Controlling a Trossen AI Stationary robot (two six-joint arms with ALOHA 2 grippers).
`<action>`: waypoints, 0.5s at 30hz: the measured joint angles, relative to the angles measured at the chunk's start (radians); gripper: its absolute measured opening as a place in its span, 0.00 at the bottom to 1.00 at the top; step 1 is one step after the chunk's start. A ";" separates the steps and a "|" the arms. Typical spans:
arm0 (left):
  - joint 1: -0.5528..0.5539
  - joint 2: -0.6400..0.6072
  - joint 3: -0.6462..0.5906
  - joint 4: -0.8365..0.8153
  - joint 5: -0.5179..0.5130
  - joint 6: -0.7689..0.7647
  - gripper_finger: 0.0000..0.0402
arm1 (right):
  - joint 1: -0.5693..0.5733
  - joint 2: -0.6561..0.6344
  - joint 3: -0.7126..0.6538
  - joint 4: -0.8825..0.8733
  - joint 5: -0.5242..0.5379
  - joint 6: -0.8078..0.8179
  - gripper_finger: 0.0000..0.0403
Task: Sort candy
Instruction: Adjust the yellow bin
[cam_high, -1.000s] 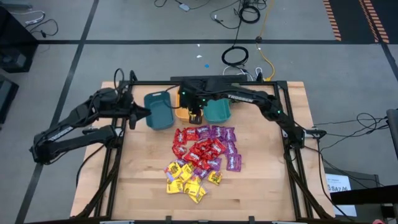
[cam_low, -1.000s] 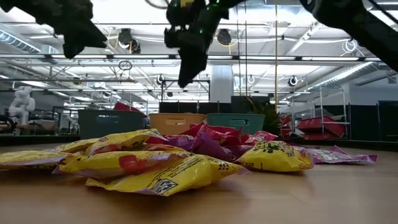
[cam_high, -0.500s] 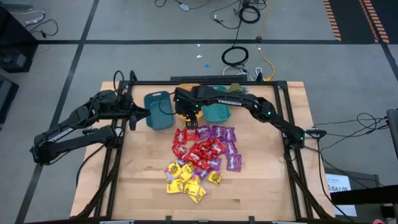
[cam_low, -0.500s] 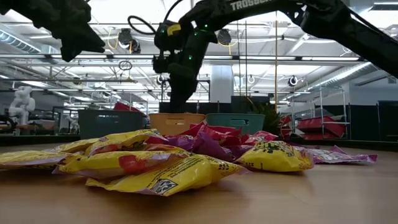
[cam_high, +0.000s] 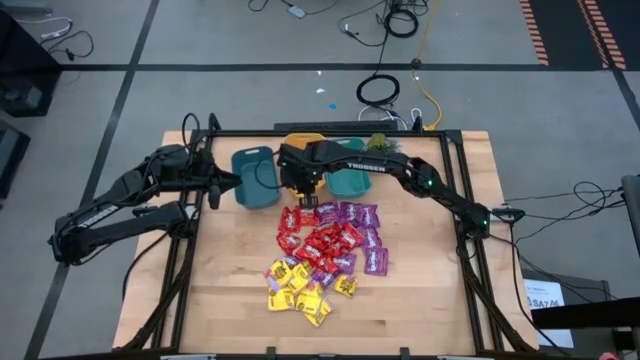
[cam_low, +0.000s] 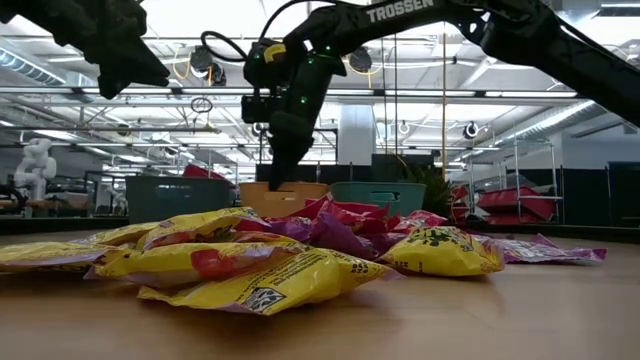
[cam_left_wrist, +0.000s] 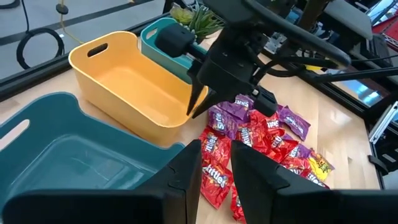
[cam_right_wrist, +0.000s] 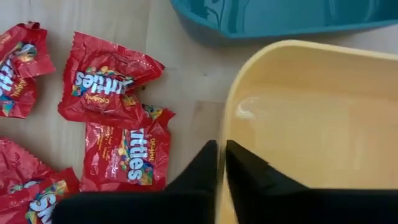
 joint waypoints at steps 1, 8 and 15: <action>0.000 0.000 0.000 0.000 0.000 0.000 0.24 | 0.003 0.000 0.000 0.000 0.000 -0.009 0.02; 0.000 0.000 0.000 0.000 0.000 -0.001 0.24 | 0.029 0.000 0.000 0.000 0.001 -0.067 0.01; 0.000 0.000 0.000 0.000 0.000 -0.020 0.24 | 0.030 0.000 0.000 -0.011 0.003 -0.036 0.01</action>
